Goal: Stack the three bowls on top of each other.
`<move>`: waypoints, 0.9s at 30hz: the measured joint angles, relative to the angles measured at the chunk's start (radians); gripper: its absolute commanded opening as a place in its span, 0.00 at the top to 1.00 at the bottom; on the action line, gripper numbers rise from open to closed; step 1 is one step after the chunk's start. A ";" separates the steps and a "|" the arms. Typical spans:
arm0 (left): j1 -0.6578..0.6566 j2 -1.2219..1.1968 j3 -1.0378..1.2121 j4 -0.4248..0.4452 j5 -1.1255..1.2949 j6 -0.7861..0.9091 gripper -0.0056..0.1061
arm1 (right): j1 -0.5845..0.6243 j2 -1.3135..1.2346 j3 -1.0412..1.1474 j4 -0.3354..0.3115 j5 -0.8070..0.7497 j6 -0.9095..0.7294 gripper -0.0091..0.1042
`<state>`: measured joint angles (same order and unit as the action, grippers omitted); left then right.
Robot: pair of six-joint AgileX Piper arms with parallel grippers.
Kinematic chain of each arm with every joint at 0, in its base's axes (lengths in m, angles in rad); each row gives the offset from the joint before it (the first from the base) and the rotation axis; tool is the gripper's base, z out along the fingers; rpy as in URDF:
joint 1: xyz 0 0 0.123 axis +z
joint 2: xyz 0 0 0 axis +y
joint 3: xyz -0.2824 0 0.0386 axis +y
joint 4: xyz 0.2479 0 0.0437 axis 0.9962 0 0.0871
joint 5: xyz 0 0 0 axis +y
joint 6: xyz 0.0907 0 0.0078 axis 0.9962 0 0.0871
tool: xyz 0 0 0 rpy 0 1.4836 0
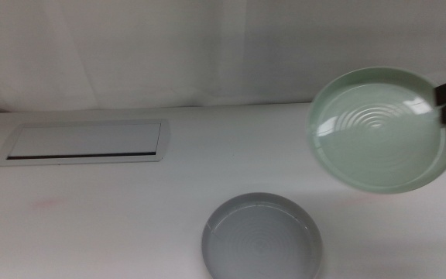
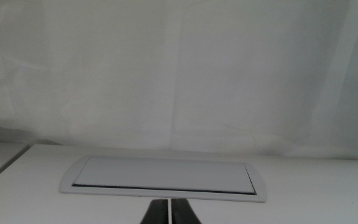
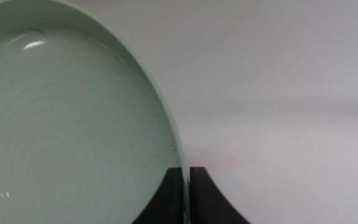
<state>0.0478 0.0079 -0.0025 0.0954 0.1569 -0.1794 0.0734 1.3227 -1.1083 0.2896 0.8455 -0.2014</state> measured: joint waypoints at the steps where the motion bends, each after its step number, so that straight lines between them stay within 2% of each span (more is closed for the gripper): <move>1: 0.000 0.000 0.000 0.000 0.000 0.000 0.98 | 0.027 0.000 0.000 0.002 0.002 0.006 0.94; 5: 0.000 0.000 0.000 0.000 0.000 0.000 0.98 | 0.153 0.012 0.000 0.011 -0.005 0.061 0.94; 15: 0.000 0.000 0.000 0.000 0.000 0.000 0.98 | 0.351 0.179 0.000 0.011 -0.058 0.128 0.94; 27: 0.000 0.000 0.000 0.000 0.000 0.000 0.98 | 0.443 0.373 0.065 -0.007 -0.153 0.152 0.94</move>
<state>0.0478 0.0079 -0.0025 0.0954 0.1569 -0.1794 0.5162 1.6959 -1.0428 0.2830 0.6928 -0.0495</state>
